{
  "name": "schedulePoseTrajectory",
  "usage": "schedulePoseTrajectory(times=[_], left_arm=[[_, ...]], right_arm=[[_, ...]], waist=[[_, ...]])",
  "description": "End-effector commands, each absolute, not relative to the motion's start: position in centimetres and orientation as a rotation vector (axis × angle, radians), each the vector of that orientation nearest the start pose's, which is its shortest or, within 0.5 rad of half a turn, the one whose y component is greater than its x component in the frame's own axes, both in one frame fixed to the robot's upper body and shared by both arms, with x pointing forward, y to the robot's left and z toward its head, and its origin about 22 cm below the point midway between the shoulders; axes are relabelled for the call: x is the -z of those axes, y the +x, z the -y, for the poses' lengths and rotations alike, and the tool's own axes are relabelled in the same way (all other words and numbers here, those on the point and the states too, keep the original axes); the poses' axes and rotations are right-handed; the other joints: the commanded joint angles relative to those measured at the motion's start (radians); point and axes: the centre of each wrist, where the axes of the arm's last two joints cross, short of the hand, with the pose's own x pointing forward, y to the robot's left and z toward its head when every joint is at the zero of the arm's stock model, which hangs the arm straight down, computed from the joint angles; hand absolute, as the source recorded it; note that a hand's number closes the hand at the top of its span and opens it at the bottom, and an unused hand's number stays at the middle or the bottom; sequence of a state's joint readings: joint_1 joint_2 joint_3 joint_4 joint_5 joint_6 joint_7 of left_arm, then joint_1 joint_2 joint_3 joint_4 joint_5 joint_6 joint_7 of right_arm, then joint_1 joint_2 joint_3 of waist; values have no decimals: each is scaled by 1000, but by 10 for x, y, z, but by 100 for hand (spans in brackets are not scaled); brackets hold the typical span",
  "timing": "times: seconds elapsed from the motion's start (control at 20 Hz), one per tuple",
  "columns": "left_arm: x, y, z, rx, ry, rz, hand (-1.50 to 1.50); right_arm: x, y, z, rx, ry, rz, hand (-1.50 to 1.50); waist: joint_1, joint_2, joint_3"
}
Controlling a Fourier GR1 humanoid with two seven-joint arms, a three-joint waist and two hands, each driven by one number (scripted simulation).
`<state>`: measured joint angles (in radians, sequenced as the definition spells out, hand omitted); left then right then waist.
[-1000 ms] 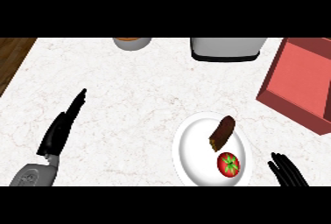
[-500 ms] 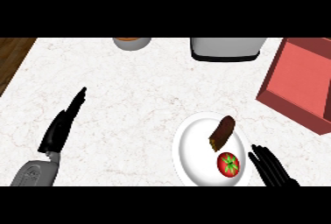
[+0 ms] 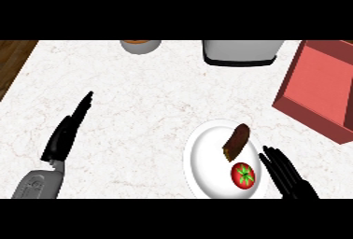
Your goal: Pick the tomato from the plate and place it in the cardboard box
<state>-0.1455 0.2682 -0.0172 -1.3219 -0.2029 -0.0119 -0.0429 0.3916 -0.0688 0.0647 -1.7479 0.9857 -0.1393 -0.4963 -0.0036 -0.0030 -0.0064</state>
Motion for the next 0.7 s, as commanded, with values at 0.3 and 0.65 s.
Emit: schedulePoseTrajectory(times=[0.3,0.65], left_arm=[[21,270,-293,409,314,1473,0],[-16,281,-298,427,320,1466,0]], right_arm=[[41,167,226,-1016,-657,1701,-150],[47,167,213,-1007,-659,1704,-150]], waist=[[2,3,6],[5,2,7]])
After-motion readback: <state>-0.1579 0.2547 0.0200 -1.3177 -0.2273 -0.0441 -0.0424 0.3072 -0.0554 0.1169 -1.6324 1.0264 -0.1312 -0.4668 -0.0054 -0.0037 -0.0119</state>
